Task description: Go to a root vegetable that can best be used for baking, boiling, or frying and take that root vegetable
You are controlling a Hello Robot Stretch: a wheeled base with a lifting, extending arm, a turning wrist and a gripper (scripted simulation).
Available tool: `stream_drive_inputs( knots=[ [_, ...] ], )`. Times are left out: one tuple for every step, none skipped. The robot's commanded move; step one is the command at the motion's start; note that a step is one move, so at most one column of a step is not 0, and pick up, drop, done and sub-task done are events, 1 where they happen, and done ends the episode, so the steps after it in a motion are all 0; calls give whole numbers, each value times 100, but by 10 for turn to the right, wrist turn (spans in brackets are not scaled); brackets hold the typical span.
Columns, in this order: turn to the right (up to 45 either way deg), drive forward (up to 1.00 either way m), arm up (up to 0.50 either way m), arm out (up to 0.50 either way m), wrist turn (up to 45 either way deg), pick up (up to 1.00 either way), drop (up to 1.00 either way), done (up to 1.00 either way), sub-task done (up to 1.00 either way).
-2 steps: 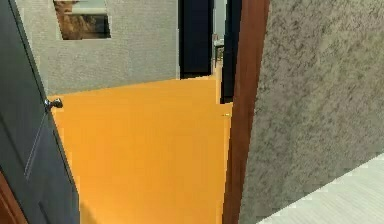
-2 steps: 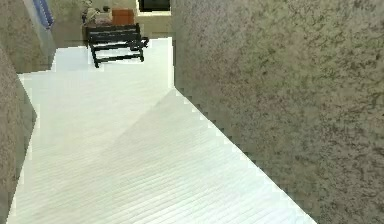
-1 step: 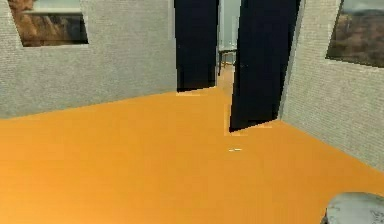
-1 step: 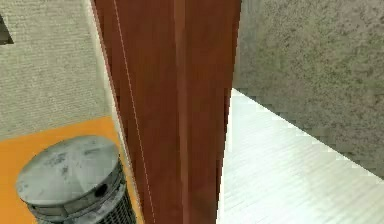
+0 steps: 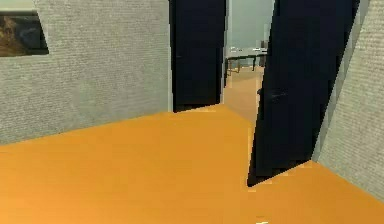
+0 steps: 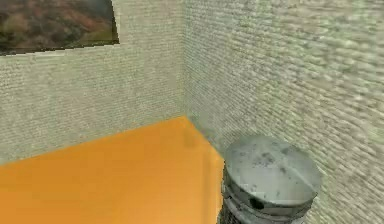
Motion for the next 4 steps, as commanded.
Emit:
stream_drive_inputs(
  knots=[
    [0, 100, 0, 0, 0, 0, 0, 0, 0],
    [0, 45, 0, 0, 0, 0, 0, 0, 0],
    [150, 0, 0, 0, 0, 0, 0, 0, 0],
    [0, 55, 0, 0, 0, 0, 0, 0, 0]
  ],
)
